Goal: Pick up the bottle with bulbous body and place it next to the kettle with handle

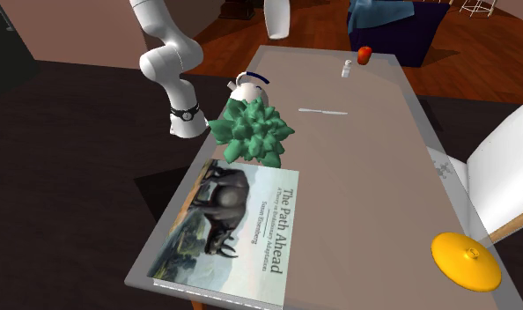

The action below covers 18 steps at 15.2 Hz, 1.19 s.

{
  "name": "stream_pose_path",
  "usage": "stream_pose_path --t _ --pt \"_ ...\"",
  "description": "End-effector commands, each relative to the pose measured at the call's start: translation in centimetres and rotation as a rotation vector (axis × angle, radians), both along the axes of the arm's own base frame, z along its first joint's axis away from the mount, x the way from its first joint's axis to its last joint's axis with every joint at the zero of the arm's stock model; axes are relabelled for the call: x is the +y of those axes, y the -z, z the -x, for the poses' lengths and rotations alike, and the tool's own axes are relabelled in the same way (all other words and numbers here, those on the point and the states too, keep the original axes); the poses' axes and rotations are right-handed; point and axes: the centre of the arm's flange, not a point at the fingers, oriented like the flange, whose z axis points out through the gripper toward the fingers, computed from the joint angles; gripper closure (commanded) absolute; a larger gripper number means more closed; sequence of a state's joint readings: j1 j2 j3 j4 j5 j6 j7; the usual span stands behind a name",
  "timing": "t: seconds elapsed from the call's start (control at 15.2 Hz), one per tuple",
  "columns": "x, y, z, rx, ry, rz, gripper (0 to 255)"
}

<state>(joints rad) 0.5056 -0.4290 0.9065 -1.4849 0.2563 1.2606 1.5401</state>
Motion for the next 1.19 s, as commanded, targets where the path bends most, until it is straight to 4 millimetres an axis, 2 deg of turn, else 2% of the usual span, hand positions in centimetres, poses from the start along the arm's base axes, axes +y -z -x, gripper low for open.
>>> stream_pose_path --t 0.0,0.53,1.12 --pt "0.0 -0.5 2.7 0.0 0.001 -0.001 255" --pt "0.7 -1.5 12.9 0.0 0.001 -0.001 255" --pt "0.7 3.2 12.9 0.0 0.001 -0.001 255"
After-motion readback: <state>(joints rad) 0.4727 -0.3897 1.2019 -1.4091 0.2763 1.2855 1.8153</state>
